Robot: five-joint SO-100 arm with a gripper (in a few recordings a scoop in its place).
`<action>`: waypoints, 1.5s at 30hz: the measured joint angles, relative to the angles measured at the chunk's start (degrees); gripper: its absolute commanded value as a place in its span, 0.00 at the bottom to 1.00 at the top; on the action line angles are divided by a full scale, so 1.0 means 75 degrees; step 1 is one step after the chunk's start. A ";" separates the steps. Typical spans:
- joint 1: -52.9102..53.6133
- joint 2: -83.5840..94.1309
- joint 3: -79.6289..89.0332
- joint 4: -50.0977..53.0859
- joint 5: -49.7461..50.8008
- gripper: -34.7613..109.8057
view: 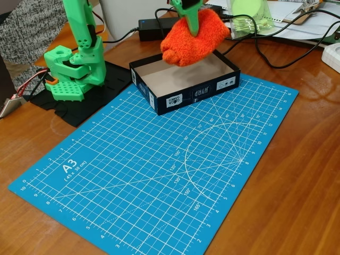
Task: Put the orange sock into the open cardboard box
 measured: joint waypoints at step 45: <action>0.2754 0.3281 -0.2391 -0.5789 -0.8812 0.24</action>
